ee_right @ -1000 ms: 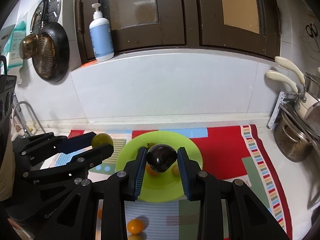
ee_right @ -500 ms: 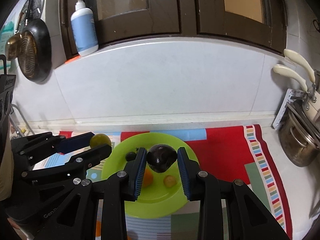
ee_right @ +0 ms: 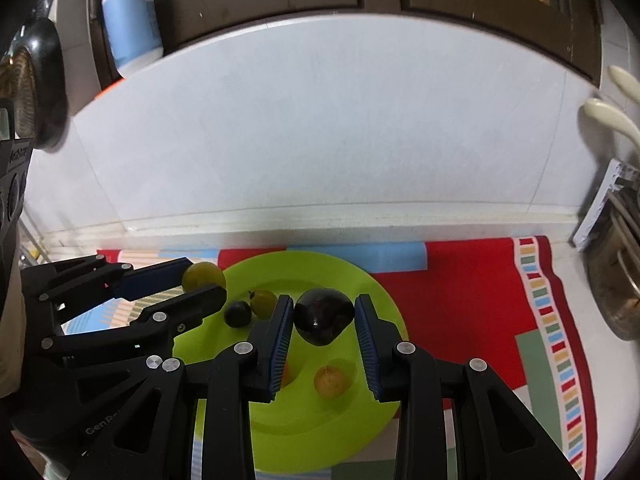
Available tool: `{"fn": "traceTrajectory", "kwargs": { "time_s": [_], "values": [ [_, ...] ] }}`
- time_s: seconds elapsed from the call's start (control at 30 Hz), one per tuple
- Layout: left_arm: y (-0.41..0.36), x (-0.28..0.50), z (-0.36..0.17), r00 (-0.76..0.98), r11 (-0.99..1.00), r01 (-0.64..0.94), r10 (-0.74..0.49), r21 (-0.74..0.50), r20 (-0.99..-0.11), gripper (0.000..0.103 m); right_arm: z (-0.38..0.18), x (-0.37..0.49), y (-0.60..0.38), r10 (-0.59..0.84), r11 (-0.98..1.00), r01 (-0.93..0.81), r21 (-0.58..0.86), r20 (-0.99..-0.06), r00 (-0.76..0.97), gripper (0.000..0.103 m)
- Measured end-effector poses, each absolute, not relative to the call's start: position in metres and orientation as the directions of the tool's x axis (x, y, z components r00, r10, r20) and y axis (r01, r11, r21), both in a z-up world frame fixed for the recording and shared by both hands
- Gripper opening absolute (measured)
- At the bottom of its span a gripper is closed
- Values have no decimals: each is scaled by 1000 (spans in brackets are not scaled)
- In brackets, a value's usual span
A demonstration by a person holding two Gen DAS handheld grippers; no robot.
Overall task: Organize fruits
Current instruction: 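Open both grippers to drop the lime and plum onto the plate, then move both open grippers back toward the remaining fruits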
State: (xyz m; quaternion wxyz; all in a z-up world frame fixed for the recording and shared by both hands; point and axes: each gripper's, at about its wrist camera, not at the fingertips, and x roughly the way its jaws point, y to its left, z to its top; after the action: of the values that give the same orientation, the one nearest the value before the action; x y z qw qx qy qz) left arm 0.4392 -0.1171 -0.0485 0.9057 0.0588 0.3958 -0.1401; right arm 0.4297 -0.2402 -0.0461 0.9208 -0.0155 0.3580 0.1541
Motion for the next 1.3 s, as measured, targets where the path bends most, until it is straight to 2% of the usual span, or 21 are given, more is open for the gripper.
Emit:
{"fn": "traceTrajectory", "kwargs": {
  "time_s": [0.47,0.83,1.17,1.3],
  "values": [
    [-117,452,-69,610,953,303,-207,-16,-765,30,-63,447,-237,255,955,-286,76,-701,666,33],
    [-106,426,-49,656,960,280,-184,10,-732,36,-50,427,-241,240,960,-273,62,-687,686,36],
    [-89,369,-19,706,976,217,-166,-12,-688,56,-20,373,-248,248,961,-268,65,-633,734,36],
    [-83,344,-7,733,981,196,-152,-9,-663,70,-11,352,-249,253,962,-261,78,-614,748,45]
  ]
}}
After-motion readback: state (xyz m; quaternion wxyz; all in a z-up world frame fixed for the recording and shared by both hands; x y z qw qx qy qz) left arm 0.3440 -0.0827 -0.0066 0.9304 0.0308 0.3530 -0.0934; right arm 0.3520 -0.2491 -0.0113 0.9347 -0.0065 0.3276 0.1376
